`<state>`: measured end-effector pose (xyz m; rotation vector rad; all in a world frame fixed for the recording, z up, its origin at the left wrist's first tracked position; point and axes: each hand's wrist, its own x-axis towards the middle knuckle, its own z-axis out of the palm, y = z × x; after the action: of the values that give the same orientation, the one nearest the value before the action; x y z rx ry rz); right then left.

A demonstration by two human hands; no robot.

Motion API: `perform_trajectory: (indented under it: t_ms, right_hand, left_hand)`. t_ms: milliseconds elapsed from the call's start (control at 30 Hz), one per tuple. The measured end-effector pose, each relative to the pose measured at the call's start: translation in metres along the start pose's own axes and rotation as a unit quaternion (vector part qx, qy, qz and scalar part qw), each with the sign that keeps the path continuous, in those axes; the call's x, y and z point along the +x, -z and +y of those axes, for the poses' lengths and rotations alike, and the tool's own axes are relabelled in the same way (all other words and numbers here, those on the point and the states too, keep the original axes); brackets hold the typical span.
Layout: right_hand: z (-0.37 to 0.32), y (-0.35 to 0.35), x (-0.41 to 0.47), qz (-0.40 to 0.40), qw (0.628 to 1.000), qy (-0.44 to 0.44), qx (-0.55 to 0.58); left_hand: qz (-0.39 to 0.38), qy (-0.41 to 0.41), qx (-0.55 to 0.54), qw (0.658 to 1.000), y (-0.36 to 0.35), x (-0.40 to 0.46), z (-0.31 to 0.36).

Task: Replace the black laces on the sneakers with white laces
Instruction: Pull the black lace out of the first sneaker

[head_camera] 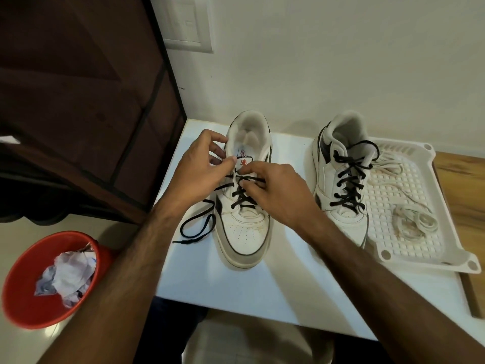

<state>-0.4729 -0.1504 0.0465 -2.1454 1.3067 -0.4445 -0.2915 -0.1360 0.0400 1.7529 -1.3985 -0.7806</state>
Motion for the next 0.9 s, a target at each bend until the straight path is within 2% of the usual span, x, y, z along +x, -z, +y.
perform_trajectory:
  t_ms: [100, 233, 300, 400, 433, 467, 533, 633, 733, 800, 900]
  right_hand:
    - [-0.002, -0.007, -0.001, 0.026, 1.0, 0.002, -0.012]
    - [0.008, 0.009, 0.006, 0.017, 0.987, -0.016, 0.157]
    - [0.015, 0.024, 0.01, 0.049, 0.96, -0.032, 0.273]
    - [0.027, 0.041, 0.012, 0.115, 0.876, -0.049, 0.465]
    - [0.031, 0.046, 0.012, 0.103, 0.864, -0.042, 0.491]
    - [0.034, 0.051, 0.011, 0.07, 0.867, -0.029, 0.492]
    - [0.039, 0.059, 0.008, -0.03, 0.9, 0.003, 0.434]
    - [0.037, 0.066, 0.002, -0.17, 0.952, 0.019, 0.255]
    - [0.033, 0.066, -0.006, -0.28, 0.958, 0.017, 0.06]
    - [0.034, 0.064, -0.011, -0.289, 0.957, 0.014, -0.018]
    - [0.03, 0.058, -0.011, -0.185, 0.981, 0.02, -0.057]
  left_hand:
    - [-0.001, -0.001, -0.001, 1.0, 0.0, 0.0, 0.0]
    - [0.003, -0.001, -0.007, 1.0, 0.0, -0.001, 0.0]
    - [0.001, 0.001, -0.006, 1.0, 0.001, 0.0, 0.001]
    - [0.004, 0.0, 0.001, 1.0, 0.002, 0.001, -0.001]
    - [0.005, -0.001, 0.002, 1.0, 0.002, 0.001, -0.002]
    - [0.004, -0.002, 0.004, 1.0, 0.001, 0.001, -0.002]
    - [0.002, -0.01, 0.008, 1.0, 0.0, 0.001, -0.003]
    - [-0.002, -0.038, 0.017, 0.999, -0.003, 0.001, -0.005]
    - [-0.003, -0.106, 0.062, 0.992, 0.002, -0.001, -0.005]
    - [-0.018, -0.17, 0.111, 0.979, 0.005, -0.001, -0.003]
    - [-0.061, -0.224, 0.2, 0.952, 0.006, -0.003, -0.002]
